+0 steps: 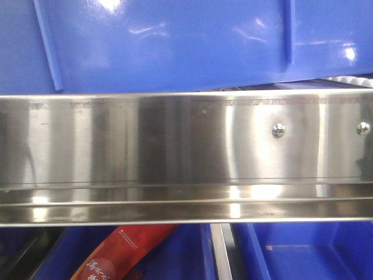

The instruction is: Move blue bin to conveyor side

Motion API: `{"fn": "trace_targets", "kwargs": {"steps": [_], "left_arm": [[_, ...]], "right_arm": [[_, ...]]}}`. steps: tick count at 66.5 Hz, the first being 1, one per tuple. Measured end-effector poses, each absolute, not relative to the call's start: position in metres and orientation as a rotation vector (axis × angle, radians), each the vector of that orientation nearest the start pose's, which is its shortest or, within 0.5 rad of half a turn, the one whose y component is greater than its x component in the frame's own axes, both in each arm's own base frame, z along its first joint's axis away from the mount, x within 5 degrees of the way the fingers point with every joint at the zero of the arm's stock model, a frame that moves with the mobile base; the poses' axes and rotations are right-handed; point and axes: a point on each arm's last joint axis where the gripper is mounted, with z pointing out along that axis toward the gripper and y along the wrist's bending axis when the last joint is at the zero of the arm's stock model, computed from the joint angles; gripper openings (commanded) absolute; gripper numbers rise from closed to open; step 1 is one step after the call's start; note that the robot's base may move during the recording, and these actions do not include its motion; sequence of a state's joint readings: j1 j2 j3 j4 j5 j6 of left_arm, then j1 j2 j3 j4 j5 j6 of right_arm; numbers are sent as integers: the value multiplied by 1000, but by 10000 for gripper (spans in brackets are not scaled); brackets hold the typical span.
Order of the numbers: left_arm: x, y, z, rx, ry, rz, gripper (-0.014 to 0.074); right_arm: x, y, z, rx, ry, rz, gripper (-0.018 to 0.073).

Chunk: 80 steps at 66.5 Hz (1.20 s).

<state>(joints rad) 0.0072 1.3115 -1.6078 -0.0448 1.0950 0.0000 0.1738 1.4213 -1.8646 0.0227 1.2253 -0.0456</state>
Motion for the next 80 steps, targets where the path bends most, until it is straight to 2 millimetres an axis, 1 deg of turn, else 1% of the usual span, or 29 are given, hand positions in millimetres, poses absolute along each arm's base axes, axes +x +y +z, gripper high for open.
{"fn": "trace_targets", "kwargs": {"steps": [13,19,22,26,29,34,38,40,44,57,70,80], "left_arm": [[292,-2,458,-11,2312,-62,-13],[303,-2,453,-12,2328,-63,-13],[306,-2,450,-12,2339,-63,-13],[308,-2,448,-12,2347,-63,-13],[310,-2,447,-13,2349,-63,-13],[311,-2,448,-13,2340,-63,-13],[311,-2,448,-13,2333,-63,-13],[311,-2,449,-13,2331,-63,-13],[311,-2,449,-13,2331,-63,-13],[311,-1,449,-12,2330,-53,-13],[311,2,449,-8,2330,4,-13],[311,4,448,-7,2332,30,-13]], "right_arm": [[290,54,488,-262,2278,71,-78],[298,54,482,-263,2300,58,-76],[300,55,480,-264,2309,57,-48],[305,56,475,-266,2324,56,62],[308,56,473,-267,2333,55,192],[312,57,469,-269,2344,59,356],[315,58,466,-270,2353,66,438],[315,59,466,-271,2355,80,458],[317,60,464,-272,2359,89,454],[321,62,460,-276,2371,96,401],[337,67,443,-281,2423,125,401],[342,69,438,-283,2439,132,401]]}}
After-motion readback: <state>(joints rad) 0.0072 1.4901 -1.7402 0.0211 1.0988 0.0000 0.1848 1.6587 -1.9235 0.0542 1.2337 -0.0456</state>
